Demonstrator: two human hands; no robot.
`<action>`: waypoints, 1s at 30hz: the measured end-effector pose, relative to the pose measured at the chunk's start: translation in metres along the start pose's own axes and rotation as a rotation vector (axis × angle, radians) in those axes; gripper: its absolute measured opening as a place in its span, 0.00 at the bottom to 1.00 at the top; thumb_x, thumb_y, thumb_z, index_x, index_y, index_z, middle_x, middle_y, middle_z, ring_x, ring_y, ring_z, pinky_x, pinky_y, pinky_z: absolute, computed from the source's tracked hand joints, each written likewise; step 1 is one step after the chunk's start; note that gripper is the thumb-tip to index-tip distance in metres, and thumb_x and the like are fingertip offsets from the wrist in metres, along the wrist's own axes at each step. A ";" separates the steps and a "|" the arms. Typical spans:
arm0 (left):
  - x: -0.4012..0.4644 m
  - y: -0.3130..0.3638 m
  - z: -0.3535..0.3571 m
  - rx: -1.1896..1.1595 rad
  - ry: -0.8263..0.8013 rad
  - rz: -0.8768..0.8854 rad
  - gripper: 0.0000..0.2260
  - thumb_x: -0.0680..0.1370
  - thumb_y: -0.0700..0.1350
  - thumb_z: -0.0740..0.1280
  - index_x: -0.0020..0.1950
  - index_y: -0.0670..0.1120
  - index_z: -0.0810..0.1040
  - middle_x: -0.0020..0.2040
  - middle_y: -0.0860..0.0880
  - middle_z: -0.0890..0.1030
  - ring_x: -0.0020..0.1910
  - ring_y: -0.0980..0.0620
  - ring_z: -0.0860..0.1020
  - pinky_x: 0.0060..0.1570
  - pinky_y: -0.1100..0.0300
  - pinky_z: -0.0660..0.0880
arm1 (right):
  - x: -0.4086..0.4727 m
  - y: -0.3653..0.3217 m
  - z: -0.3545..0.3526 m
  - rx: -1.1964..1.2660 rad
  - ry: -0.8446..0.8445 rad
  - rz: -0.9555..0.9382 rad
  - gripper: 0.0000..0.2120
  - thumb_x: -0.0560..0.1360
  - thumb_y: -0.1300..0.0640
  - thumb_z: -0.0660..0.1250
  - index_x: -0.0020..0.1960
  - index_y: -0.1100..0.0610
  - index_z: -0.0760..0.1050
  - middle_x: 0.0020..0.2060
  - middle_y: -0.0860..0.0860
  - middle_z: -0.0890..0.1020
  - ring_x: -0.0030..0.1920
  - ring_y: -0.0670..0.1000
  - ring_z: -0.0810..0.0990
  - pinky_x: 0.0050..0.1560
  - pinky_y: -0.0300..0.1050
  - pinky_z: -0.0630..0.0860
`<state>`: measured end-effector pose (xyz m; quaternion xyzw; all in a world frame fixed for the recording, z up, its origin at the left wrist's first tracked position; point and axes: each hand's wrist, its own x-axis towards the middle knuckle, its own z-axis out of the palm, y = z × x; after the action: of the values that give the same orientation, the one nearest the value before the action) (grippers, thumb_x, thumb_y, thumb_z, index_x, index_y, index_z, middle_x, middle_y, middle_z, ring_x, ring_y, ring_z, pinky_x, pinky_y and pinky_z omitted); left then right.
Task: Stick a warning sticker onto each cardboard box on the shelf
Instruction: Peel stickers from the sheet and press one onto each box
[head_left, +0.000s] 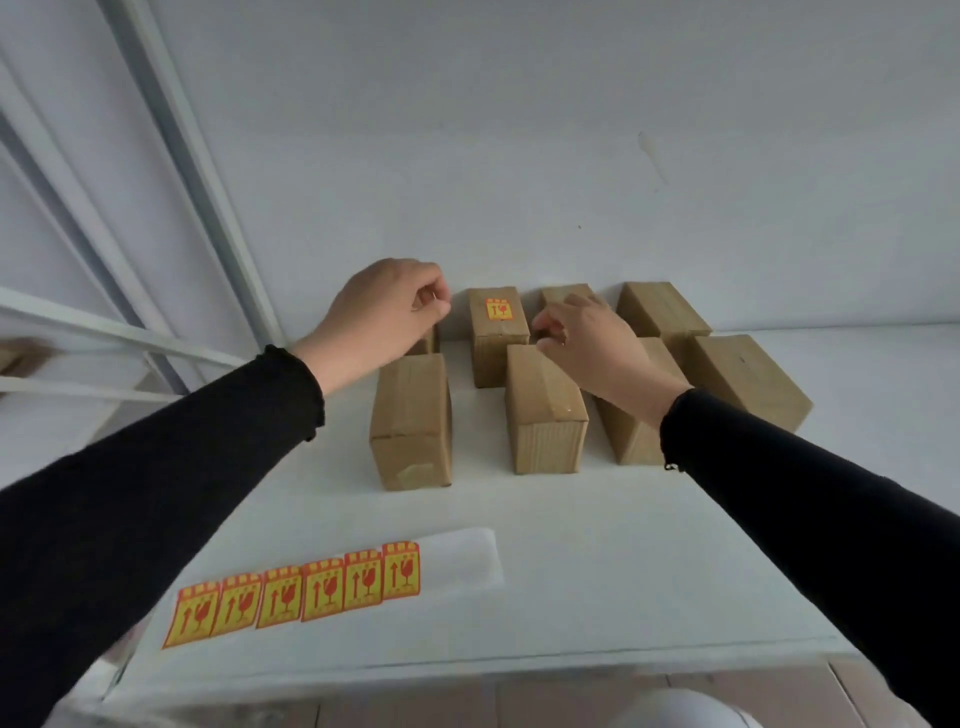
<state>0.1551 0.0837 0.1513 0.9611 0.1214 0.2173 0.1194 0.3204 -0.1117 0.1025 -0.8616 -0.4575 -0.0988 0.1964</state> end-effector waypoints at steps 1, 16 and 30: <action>-0.017 0.004 -0.008 -0.012 0.012 0.015 0.05 0.79 0.49 0.65 0.49 0.52 0.81 0.45 0.57 0.80 0.46 0.56 0.78 0.46 0.58 0.74 | -0.015 -0.007 -0.004 -0.002 0.002 -0.025 0.10 0.79 0.53 0.64 0.59 0.50 0.78 0.49 0.45 0.75 0.55 0.51 0.74 0.47 0.45 0.70; -0.218 -0.020 0.076 0.039 -0.248 -0.259 0.10 0.78 0.50 0.70 0.58 0.50 0.80 0.53 0.52 0.80 0.54 0.49 0.76 0.52 0.53 0.74 | -0.156 -0.108 0.082 0.167 -0.336 -0.097 0.11 0.79 0.50 0.65 0.60 0.50 0.78 0.51 0.49 0.79 0.53 0.50 0.75 0.47 0.43 0.70; -0.223 -0.037 0.108 0.028 -0.316 -0.389 0.07 0.83 0.50 0.60 0.54 0.50 0.76 0.53 0.51 0.79 0.56 0.46 0.72 0.49 0.51 0.65 | -0.159 -0.124 0.132 0.274 -0.259 0.047 0.09 0.76 0.52 0.68 0.55 0.53 0.77 0.43 0.46 0.74 0.41 0.49 0.74 0.37 0.42 0.66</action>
<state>0.0012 0.0360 -0.0409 0.9432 0.2871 0.0358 0.1630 0.1273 -0.1124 -0.0415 -0.8427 -0.4679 0.0806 0.2539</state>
